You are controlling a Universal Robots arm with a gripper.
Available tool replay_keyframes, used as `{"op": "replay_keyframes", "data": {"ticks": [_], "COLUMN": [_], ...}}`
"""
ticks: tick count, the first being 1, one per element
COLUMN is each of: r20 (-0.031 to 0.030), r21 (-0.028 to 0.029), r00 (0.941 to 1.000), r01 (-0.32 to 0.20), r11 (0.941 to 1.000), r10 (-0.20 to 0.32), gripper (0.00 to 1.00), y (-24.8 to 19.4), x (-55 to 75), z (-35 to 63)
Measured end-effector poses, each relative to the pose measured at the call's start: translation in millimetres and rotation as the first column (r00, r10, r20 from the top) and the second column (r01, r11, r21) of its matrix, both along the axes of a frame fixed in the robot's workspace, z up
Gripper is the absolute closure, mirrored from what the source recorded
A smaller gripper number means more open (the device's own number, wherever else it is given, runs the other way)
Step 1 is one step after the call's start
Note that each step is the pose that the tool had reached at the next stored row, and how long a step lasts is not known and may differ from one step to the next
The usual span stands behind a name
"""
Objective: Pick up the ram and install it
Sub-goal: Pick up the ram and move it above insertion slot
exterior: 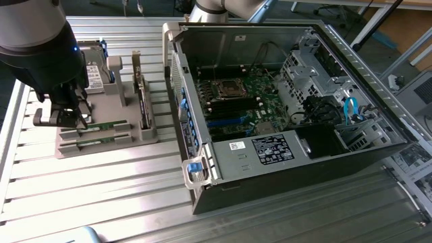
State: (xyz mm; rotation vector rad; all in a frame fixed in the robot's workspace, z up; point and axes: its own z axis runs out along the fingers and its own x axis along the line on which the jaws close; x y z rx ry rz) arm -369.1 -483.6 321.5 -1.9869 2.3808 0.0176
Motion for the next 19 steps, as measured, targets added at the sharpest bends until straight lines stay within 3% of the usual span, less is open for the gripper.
{"op": "replay_keyframes", "data": {"ticks": [19], "r20": [0.0], "r21": [0.0], "r00": [1.0], "r01": [0.0], "r11": [1.0], "r10": [0.0], "gripper": [0.64], "y": [0.0], "x": [0.0], "z": [-4.8]}}
